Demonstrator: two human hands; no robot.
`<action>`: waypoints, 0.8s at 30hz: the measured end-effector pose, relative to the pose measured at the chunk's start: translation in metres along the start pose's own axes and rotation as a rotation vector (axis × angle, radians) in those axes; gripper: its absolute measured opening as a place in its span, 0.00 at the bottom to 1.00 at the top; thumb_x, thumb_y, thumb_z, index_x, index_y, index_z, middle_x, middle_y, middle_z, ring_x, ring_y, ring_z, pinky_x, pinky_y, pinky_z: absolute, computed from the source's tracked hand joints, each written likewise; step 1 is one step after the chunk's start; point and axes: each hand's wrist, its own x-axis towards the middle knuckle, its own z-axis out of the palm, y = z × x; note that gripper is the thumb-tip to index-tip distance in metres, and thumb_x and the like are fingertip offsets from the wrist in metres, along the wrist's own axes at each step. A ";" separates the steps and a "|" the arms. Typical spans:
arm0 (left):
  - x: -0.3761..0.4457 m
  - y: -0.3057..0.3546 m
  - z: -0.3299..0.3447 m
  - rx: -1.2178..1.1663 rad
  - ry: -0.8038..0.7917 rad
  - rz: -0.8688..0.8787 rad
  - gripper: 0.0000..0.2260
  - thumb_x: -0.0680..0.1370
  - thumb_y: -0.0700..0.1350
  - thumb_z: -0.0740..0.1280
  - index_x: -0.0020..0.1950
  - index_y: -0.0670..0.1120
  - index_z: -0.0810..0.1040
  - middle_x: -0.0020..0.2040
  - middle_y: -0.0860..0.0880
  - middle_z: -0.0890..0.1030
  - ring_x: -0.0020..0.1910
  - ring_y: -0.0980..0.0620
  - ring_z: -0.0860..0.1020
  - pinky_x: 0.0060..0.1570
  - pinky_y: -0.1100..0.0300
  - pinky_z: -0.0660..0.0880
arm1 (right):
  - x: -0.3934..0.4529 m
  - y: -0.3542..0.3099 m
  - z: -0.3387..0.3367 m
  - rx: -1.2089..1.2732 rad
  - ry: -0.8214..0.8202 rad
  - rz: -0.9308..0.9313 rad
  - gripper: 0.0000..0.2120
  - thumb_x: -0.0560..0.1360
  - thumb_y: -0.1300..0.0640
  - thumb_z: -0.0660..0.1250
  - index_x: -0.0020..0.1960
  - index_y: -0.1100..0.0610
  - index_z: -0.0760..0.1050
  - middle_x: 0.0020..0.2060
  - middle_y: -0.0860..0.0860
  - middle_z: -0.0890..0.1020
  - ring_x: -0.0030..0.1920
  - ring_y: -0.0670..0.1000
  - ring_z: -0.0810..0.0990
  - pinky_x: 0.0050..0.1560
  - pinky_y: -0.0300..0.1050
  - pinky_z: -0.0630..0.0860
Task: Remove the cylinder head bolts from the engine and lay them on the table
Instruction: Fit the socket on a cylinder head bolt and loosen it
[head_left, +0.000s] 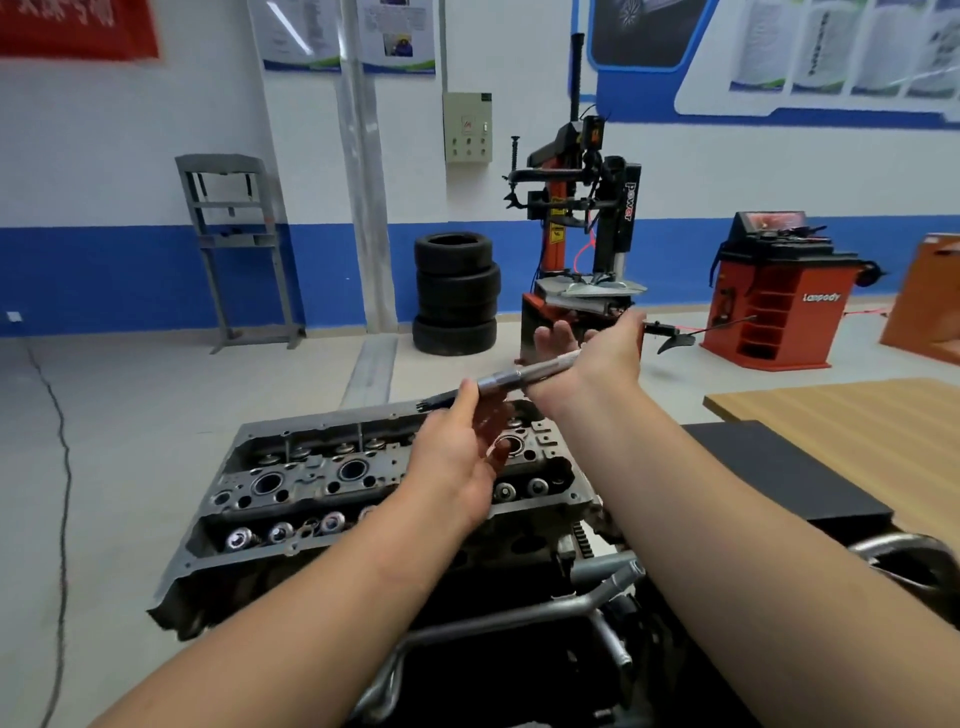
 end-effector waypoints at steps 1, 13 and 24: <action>-0.002 0.000 -0.004 0.049 -0.028 -0.023 0.11 0.85 0.51 0.66 0.61 0.45 0.80 0.44 0.51 0.87 0.39 0.55 0.83 0.35 0.59 0.73 | 0.000 0.000 0.003 -0.017 0.032 -0.001 0.27 0.74 0.29 0.59 0.47 0.53 0.73 0.28 0.48 0.77 0.30 0.51 0.77 0.52 0.52 0.77; 0.006 0.008 -0.008 1.129 -0.287 0.447 0.07 0.82 0.55 0.69 0.45 0.61 0.83 0.45 0.54 0.87 0.46 0.55 0.84 0.47 0.55 0.77 | -0.011 -0.041 0.035 -0.444 -0.343 -0.239 0.28 0.73 0.28 0.57 0.29 0.50 0.63 0.23 0.46 0.63 0.23 0.49 0.57 0.28 0.40 0.59; 0.014 -0.014 0.001 0.978 -0.376 0.439 0.07 0.85 0.51 0.64 0.57 0.58 0.82 0.53 0.59 0.86 0.47 0.72 0.80 0.42 0.79 0.70 | 0.001 -0.022 -0.002 -0.831 -0.409 -0.287 0.23 0.77 0.36 0.58 0.31 0.51 0.62 0.23 0.47 0.63 0.23 0.48 0.58 0.29 0.44 0.57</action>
